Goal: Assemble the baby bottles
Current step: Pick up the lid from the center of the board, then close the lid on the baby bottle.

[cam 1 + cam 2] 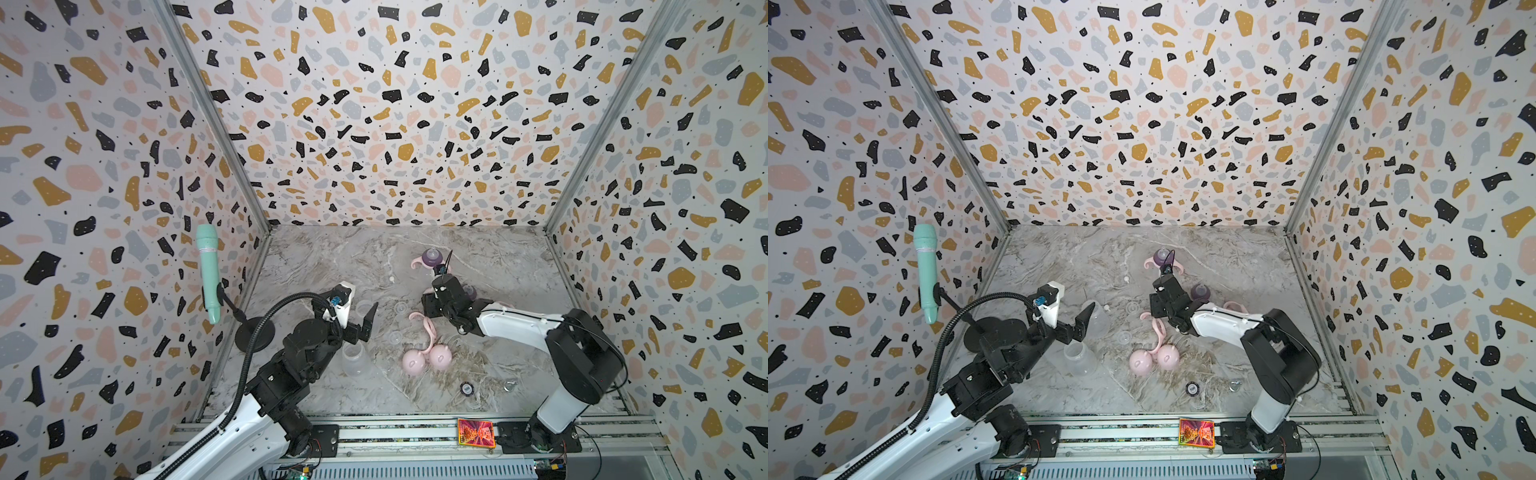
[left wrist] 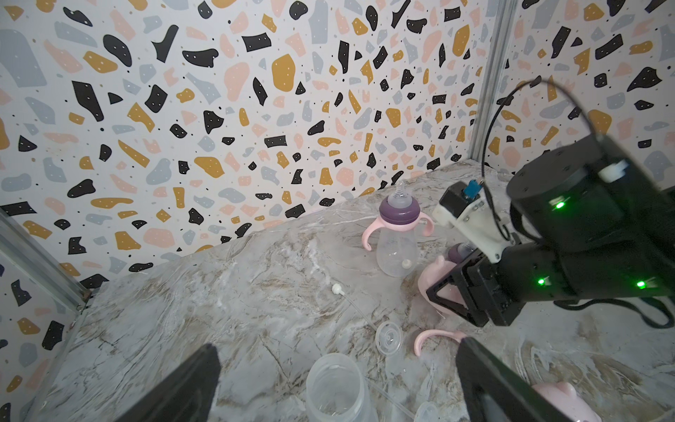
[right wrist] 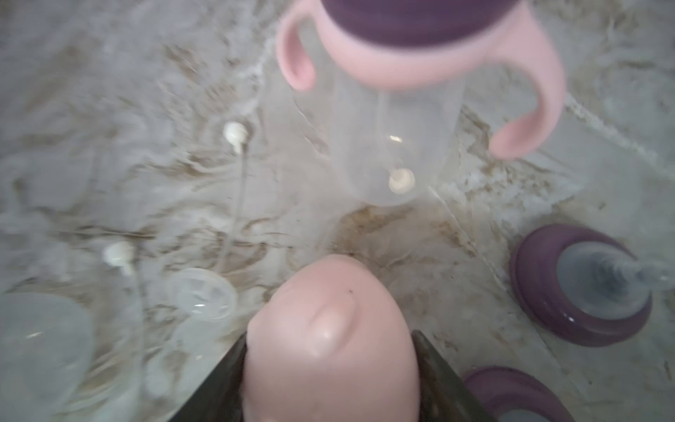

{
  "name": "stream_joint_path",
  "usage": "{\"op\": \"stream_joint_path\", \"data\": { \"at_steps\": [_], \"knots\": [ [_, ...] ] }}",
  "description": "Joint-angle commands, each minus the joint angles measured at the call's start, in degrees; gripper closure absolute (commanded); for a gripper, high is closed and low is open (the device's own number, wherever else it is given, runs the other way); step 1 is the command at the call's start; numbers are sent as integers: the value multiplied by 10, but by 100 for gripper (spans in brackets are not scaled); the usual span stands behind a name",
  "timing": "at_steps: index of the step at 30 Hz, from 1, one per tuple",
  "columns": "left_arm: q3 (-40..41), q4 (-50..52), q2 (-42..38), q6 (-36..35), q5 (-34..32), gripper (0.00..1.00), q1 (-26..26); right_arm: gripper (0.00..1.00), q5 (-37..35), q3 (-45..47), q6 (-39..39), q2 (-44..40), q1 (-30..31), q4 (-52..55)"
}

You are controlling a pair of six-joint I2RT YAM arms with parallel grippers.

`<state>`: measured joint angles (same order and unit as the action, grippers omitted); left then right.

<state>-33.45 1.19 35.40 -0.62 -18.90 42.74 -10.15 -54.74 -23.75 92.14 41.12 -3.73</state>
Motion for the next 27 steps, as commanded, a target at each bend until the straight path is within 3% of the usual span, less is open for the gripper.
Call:
{"op": "stream_joint_path", "data": {
  "at_steps": [1,5,10,17,27],
  "knots": [
    [-8,-23,0,-5,4,0,-2,53,88,-9,59,-68,-2,47],
    [-9,-25,4,-5,6,0,-2,58,178,-32,83,-121,-27,87],
    [-5,-31,3,-3,9,0,-2,64,196,-94,98,-137,-86,106],
    [3,-37,-7,-5,-1,0,-2,64,200,-256,160,-40,-142,177],
    [9,-43,-14,-14,-16,0,-2,65,193,-439,222,110,-153,281]
  ]
}}
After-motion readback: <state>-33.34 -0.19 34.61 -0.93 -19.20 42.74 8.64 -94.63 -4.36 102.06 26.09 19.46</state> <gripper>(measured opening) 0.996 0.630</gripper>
